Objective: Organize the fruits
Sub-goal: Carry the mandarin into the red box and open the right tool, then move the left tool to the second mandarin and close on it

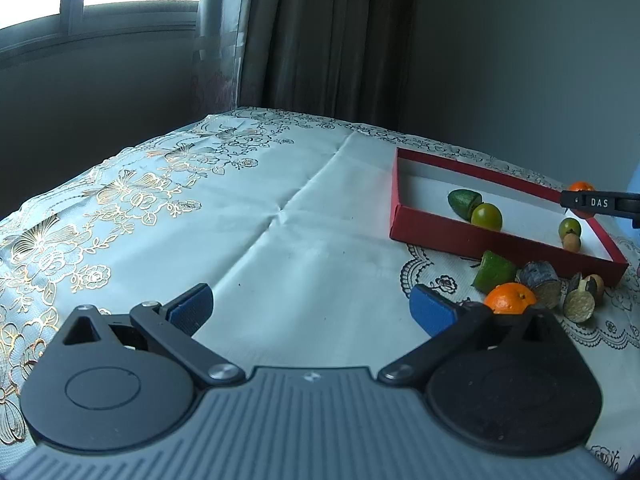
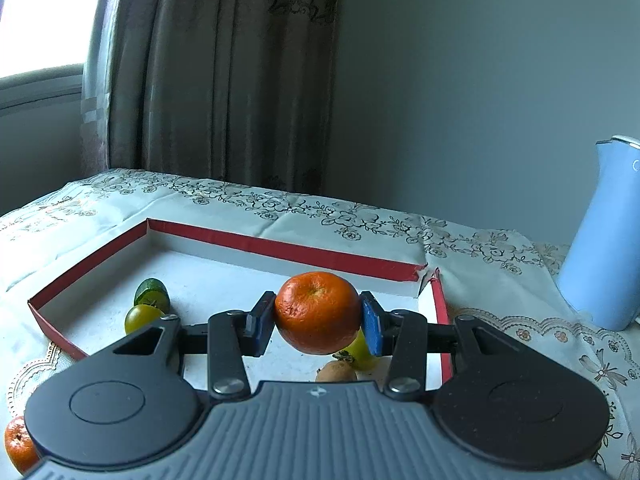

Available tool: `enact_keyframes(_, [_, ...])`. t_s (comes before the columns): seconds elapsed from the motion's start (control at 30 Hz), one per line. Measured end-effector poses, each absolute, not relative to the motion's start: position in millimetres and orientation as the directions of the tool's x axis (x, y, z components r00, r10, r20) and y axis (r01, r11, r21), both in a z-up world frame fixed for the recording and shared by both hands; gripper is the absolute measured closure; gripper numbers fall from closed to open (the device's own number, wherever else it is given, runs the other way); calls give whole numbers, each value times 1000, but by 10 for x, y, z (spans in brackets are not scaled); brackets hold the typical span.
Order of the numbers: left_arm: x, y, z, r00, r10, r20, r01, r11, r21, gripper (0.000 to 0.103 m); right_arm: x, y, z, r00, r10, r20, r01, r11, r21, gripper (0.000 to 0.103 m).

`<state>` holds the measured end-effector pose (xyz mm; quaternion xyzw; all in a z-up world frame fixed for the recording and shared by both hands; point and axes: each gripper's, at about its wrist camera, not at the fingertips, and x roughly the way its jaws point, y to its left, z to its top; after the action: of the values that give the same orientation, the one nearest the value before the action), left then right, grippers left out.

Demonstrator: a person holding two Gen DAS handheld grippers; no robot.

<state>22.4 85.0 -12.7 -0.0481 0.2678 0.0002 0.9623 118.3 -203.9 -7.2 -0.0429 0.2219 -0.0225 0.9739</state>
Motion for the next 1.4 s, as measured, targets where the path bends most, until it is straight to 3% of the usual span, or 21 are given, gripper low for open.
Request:
enact_keyframes(0.3, [223, 852, -125, 857, -26, -515, -26, 995, -93, 0, 1239, -2072, -148, 885, -52, -463, 24, 997, -67, 57])
enact_keyframes(0.37, [223, 853, -124, 857, -26, -515, -27, 995, -93, 0, 1222, -2077, -140, 891, -59, -450, 32, 997, -67, 42])
enact_keyframes(0.43, [229, 853, -130, 856, -24, -516, -28, 995, -94, 0, 1190, -2078, -113, 902, -67, -426, 39, 997, -74, 20])
enact_keyframes(0.83, [227, 855, -138, 852, -27, -523, -30, 995, -100, 0, 767, -2386, 177, 939, -17, -344, 23, 1000, 13, 20])
enact_keyframes(0.97, [231, 819, -137, 847, -29, -531, -15, 997, -79, 0, 494, -2578, 176, 938, -27, -345, 21, 1000, -22, 20])
enact_keyframes(1.2, [178, 546, -98, 859, 3, -511, 32, 998, 60, 0, 189, -3165, -59, 928, -107, -358, 122, 992, 19, 20])
enact_keyframes(1.3, [129, 344, -47, 863, -42, -503, 103, 990, 94, 0, 244, -3352, -113, 911, -82, -405, 135, 985, 105, 20])
enact_keyframes(1.4, [116, 82, -14, 867, -73, -493, 165, 975, 147, 0, 208, -3331, -90, 919, -68, -389, 121, 986, 112, 20])
